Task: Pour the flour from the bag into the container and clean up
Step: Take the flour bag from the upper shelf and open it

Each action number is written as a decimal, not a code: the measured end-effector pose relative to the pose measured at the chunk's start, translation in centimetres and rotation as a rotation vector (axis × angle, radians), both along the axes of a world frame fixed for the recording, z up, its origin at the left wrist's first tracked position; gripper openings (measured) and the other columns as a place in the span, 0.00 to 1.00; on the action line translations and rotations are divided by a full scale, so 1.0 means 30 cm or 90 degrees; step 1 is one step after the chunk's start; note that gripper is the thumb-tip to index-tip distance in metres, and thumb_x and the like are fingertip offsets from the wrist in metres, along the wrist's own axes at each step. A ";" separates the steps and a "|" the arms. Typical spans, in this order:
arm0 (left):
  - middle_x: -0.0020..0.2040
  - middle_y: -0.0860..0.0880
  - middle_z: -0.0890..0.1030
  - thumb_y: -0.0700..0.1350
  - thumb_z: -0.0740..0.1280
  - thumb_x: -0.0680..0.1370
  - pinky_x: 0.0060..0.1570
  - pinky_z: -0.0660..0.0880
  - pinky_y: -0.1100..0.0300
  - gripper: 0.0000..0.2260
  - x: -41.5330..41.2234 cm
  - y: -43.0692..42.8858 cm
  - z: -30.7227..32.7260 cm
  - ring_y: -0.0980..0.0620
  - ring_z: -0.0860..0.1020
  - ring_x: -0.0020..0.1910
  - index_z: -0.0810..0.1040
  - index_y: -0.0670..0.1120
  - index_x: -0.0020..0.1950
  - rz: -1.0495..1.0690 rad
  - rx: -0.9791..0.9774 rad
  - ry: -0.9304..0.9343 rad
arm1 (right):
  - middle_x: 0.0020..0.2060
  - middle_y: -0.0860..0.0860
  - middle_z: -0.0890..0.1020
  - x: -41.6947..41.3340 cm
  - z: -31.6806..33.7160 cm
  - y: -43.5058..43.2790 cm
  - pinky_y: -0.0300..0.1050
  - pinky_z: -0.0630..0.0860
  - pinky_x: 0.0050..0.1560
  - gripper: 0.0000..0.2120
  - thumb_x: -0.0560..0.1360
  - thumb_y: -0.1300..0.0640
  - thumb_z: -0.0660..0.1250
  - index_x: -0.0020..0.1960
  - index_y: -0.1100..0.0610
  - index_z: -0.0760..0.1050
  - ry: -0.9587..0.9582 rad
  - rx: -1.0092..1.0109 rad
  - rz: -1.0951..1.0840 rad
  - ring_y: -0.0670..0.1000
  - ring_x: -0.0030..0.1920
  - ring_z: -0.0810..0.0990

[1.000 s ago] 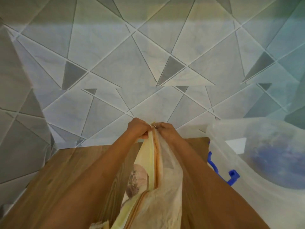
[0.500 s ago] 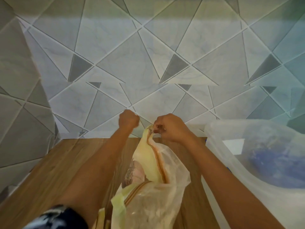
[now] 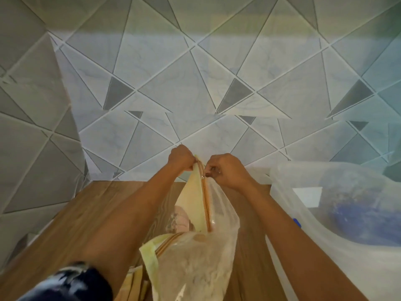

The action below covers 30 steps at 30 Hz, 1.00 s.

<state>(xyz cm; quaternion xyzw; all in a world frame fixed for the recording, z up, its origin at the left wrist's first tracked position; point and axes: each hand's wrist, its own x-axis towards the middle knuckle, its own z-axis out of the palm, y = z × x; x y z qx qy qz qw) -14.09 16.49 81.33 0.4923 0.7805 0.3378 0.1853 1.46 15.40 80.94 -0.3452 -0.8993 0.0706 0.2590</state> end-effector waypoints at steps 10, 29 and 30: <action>0.33 0.43 0.79 0.62 0.59 0.77 0.20 0.73 0.67 0.26 0.034 -0.110 0.024 0.53 0.78 0.20 0.74 0.39 0.38 -0.125 -0.224 -0.100 | 0.40 0.51 0.83 0.058 -0.034 -0.054 0.42 0.73 0.44 0.03 0.70 0.60 0.71 0.42 0.58 0.82 0.042 -0.085 -0.063 0.49 0.40 0.77; 0.29 0.46 0.76 0.62 0.56 0.78 0.31 0.66 0.61 0.27 0.016 -0.404 0.039 0.51 0.71 0.29 0.76 0.41 0.35 -0.123 -0.221 -0.102 | 0.34 0.48 0.78 0.096 0.060 -0.372 0.24 0.69 0.35 0.03 0.72 0.66 0.68 0.44 0.66 0.79 0.147 -0.238 0.120 0.33 0.29 0.75; 0.32 0.46 0.76 0.60 0.56 0.79 0.31 0.66 0.61 0.24 0.044 -0.440 0.058 0.50 0.71 0.31 0.76 0.41 0.37 -0.165 -0.268 -0.051 | 0.34 0.46 0.78 0.096 0.052 -0.382 0.25 0.68 0.36 0.02 0.72 0.66 0.69 0.43 0.65 0.80 0.138 -0.195 0.088 0.34 0.30 0.75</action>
